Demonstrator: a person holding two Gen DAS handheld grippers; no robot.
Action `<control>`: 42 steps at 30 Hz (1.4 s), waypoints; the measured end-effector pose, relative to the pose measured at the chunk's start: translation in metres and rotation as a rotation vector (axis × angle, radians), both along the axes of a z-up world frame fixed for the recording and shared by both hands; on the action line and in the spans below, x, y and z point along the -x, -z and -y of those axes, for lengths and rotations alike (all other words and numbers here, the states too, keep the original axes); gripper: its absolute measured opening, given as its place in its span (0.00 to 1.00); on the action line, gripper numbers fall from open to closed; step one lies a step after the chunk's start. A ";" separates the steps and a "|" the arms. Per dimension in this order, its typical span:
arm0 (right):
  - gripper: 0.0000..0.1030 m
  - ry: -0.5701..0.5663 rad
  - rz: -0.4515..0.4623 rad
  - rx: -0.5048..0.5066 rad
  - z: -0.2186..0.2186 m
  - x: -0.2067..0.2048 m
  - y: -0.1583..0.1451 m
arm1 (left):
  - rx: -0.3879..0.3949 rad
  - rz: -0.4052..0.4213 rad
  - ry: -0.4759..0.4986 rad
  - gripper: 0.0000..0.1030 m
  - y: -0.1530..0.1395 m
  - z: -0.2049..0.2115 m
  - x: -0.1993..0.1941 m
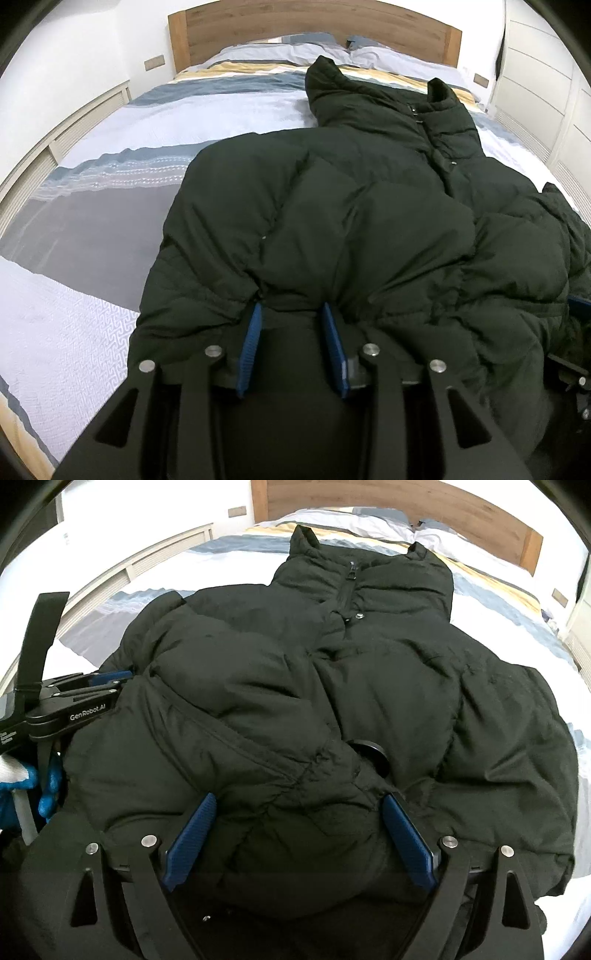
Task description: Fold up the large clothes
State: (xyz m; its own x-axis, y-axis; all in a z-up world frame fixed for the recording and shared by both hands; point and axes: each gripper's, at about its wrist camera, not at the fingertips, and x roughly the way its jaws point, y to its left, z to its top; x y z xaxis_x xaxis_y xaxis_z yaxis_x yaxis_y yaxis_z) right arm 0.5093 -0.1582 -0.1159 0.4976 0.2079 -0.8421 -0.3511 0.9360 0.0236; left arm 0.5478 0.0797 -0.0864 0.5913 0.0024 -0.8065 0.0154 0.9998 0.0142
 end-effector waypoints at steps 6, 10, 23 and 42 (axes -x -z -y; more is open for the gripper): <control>0.88 0.002 0.001 -0.018 0.004 0.000 0.008 | -0.005 -0.008 -0.015 0.35 0.000 0.000 0.003; 0.89 0.014 0.023 -0.002 0.002 0.007 0.012 | -0.034 -0.003 -0.016 0.36 0.000 0.004 0.006; 0.89 0.061 -0.035 0.042 0.005 0.031 0.012 | -0.053 -0.030 -0.005 0.43 -0.008 0.004 0.030; 0.89 0.004 -0.079 0.017 0.058 0.050 -0.036 | 0.509 0.076 -0.453 0.47 -0.125 -0.139 0.065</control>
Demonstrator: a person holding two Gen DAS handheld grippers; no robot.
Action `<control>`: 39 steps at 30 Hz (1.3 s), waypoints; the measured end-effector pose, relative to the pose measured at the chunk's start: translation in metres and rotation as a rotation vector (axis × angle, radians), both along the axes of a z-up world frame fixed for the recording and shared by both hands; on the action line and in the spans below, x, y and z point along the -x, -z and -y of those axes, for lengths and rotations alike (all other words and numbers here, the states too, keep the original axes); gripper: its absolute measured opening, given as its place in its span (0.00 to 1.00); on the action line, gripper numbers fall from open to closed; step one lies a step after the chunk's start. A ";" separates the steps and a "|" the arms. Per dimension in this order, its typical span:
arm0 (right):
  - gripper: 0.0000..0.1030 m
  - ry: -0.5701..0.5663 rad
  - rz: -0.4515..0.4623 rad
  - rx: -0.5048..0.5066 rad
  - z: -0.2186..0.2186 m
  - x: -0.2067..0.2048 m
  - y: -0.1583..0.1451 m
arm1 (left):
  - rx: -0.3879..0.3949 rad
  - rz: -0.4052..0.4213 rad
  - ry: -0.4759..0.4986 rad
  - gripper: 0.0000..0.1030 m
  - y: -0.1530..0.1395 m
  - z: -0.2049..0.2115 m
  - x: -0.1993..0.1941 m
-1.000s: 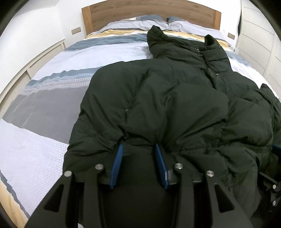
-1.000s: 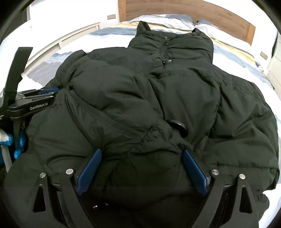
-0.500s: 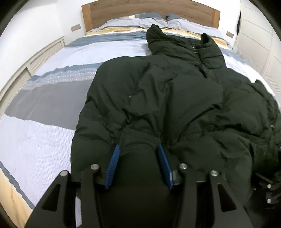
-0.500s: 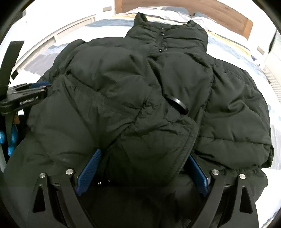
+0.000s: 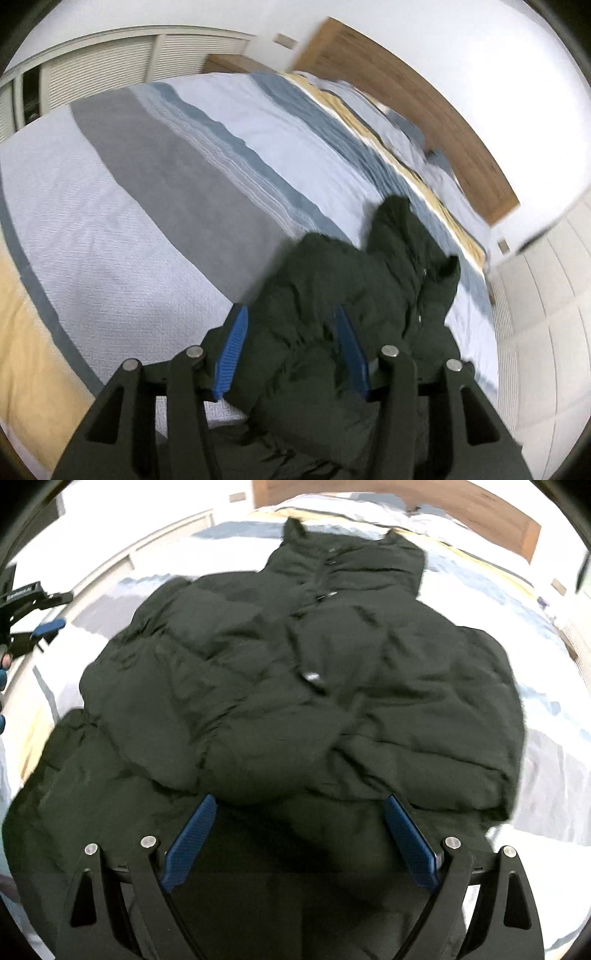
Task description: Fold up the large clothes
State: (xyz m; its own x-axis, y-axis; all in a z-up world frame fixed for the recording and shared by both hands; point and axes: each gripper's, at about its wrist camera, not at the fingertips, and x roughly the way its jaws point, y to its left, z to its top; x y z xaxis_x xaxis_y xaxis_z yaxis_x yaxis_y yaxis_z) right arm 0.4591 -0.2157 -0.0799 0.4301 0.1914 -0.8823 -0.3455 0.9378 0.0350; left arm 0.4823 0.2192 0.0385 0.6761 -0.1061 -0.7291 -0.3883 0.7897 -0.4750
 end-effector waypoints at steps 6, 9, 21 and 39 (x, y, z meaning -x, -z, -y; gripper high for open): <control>0.89 0.087 0.049 -0.027 0.038 -0.006 -0.026 | -0.086 -0.012 -0.011 0.47 -0.013 -0.003 -0.027; 0.89 0.123 0.081 -0.018 0.056 -0.015 -0.036 | -0.145 -0.030 -0.011 0.47 -0.012 -0.006 -0.051; 0.89 0.215 0.183 -0.024 0.095 -0.146 -0.061 | -0.050 -0.138 0.207 0.54 0.017 0.013 -0.197; 0.91 0.387 0.123 -0.339 0.088 -0.390 -0.004 | 0.252 -0.070 0.286 0.56 0.122 0.087 -0.394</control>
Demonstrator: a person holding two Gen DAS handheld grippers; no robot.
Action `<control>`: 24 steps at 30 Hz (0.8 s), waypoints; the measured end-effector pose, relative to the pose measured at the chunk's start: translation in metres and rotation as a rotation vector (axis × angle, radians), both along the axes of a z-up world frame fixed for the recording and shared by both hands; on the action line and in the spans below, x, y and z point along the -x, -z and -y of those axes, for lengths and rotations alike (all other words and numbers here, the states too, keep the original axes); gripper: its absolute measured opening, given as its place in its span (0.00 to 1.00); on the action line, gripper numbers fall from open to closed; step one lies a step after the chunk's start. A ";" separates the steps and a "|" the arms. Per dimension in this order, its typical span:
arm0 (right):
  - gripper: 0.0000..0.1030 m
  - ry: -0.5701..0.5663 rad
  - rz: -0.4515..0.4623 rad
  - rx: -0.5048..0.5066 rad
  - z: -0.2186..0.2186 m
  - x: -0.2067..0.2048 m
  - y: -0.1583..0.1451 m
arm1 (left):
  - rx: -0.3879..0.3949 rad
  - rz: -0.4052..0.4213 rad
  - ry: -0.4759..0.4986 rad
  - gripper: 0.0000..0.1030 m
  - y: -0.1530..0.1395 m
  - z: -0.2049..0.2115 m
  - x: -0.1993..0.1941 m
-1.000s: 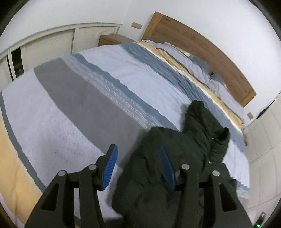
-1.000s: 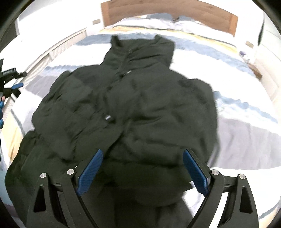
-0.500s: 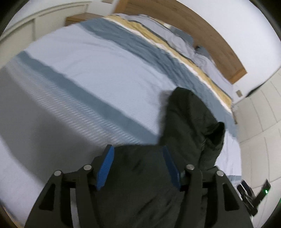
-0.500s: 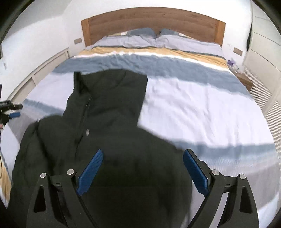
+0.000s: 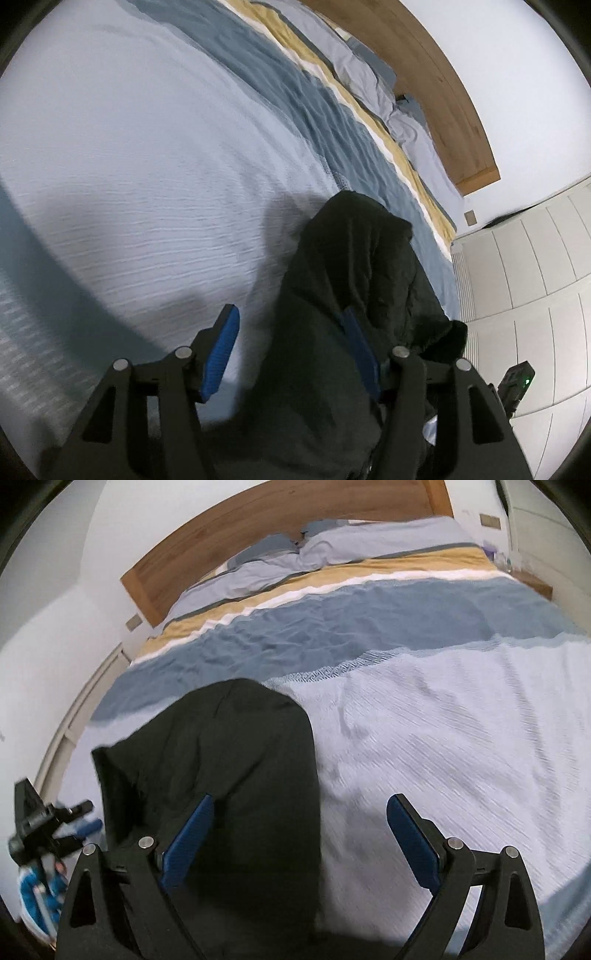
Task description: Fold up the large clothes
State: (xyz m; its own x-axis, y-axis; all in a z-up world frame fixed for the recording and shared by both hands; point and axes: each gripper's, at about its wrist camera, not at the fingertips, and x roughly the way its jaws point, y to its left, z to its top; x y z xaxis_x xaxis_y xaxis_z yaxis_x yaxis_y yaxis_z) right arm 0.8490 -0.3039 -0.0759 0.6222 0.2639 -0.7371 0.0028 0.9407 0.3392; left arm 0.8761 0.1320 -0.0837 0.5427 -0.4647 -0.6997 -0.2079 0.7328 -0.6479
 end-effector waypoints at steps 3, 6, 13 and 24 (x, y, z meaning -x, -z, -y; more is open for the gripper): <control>0.91 0.017 -0.004 -0.018 -0.001 -0.021 0.009 | 0.013 -0.017 0.004 0.56 0.014 0.013 -0.020; 0.91 0.018 -0.002 -0.009 -0.009 -0.038 0.012 | 0.016 -0.022 -0.012 0.56 0.020 0.023 -0.035; 0.25 -0.039 -0.071 0.054 -0.033 -0.065 0.020 | -0.173 -0.083 0.072 0.07 0.018 0.067 -0.056; 0.10 -0.208 0.111 0.182 -0.045 0.024 -0.060 | -0.176 0.075 0.138 0.06 -0.053 0.056 0.017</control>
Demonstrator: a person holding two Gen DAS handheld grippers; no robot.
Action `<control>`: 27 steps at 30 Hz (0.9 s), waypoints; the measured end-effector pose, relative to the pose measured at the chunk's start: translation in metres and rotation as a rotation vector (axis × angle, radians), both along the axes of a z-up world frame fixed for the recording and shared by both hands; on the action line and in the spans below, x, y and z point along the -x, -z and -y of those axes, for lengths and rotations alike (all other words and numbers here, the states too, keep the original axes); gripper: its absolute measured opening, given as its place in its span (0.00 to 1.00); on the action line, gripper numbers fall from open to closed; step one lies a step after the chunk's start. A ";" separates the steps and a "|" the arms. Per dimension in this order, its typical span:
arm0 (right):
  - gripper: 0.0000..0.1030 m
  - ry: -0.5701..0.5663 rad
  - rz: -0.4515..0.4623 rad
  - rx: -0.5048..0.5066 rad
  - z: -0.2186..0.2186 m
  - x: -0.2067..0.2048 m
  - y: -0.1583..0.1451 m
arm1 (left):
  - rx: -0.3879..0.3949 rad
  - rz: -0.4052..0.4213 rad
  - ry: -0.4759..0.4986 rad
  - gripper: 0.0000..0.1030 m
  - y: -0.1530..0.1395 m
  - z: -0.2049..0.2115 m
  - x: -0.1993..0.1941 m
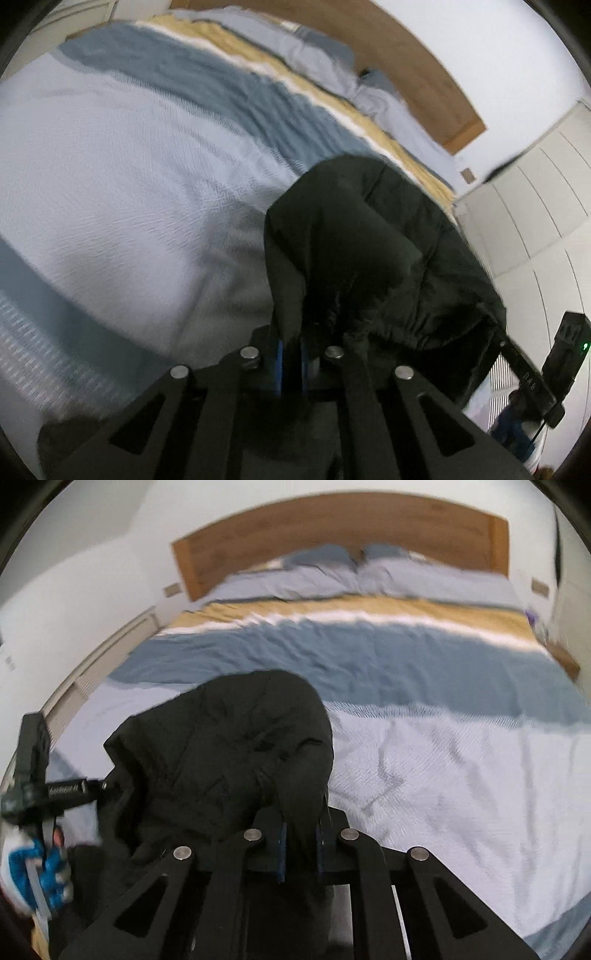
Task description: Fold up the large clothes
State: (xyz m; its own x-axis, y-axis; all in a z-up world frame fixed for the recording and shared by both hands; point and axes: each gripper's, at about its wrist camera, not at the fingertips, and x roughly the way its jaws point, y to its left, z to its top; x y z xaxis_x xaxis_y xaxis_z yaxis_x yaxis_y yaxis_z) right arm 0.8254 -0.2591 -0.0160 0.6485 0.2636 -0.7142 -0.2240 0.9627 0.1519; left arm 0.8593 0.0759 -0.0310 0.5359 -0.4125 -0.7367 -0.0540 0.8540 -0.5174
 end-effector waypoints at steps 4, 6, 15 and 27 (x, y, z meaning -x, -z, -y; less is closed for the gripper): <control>0.10 -0.055 0.067 -0.005 0.003 0.060 -0.030 | 0.010 0.036 0.025 0.05 -0.021 -0.019 0.064; 0.10 -0.063 0.081 -0.029 0.005 0.091 -0.039 | 0.017 0.038 0.035 0.05 -0.025 -0.028 0.094; 0.10 0.019 0.004 -0.150 0.025 0.199 -0.011 | 0.044 -0.043 -0.061 0.03 0.008 -0.069 0.195; 0.04 0.099 -0.121 -0.110 0.037 0.252 0.048 | 0.002 -0.024 -0.110 0.03 -0.016 -0.106 0.246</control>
State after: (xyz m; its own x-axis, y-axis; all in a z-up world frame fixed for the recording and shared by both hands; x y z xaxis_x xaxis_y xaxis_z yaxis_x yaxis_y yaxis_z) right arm 0.5738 -0.2959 -0.0644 0.5867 0.2836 -0.7585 -0.1024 0.9551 0.2779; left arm 0.6130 0.1823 -0.0148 0.5601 -0.3534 -0.7493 -0.1600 0.8413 -0.5164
